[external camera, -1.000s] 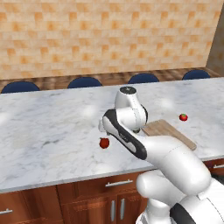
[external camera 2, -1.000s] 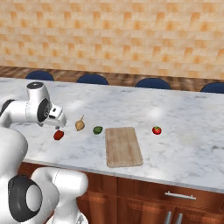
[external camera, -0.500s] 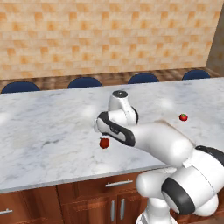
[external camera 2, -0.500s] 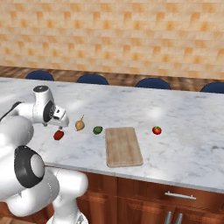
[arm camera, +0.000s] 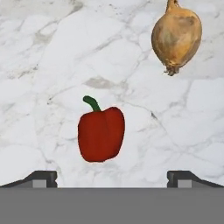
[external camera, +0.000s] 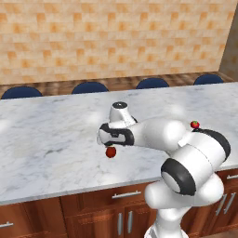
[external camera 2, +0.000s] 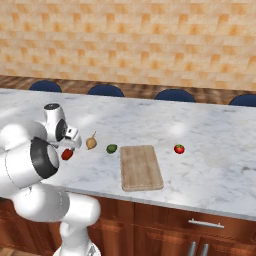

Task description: Place the avocado, onion, tomato, and bell pepper on the cutting board.

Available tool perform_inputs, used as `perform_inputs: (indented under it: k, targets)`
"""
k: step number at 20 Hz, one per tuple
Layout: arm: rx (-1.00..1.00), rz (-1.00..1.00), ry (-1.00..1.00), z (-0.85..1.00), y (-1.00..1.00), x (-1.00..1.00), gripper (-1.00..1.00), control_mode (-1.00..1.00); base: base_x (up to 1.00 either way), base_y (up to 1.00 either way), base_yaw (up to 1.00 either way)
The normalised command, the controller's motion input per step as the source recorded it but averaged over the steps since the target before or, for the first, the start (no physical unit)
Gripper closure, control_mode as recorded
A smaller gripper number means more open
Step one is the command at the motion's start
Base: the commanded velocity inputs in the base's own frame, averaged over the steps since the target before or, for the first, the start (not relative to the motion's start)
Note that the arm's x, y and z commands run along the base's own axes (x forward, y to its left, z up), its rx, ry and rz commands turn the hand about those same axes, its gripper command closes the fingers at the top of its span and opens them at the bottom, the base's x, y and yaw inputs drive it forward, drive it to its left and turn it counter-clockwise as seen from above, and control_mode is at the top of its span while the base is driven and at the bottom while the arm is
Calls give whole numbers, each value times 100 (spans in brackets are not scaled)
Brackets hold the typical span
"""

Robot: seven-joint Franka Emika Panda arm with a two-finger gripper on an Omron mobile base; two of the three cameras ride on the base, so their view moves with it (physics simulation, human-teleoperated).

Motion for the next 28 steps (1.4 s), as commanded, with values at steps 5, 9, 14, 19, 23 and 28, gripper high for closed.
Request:
perform_inputs:
  k: [5,9,14,19,23,28]
  targets:
    - [-2,-1,3,-32,16,29,-100,-100,0,0,0]
    - [0,-2,2,-25,1,23,-100,-100,0,0,0]
    - [-1,-6,5,-32,0,3,-100,-100,0,0,0]
    - [-2,-8,7,-34,0,0,-100,-100,0,0,0]
    - [-1,-7,5,-34,2,5,-100,-100,0,0,0]
    - [0,-3,0,-9,9,10,100,-100,0,0,0]
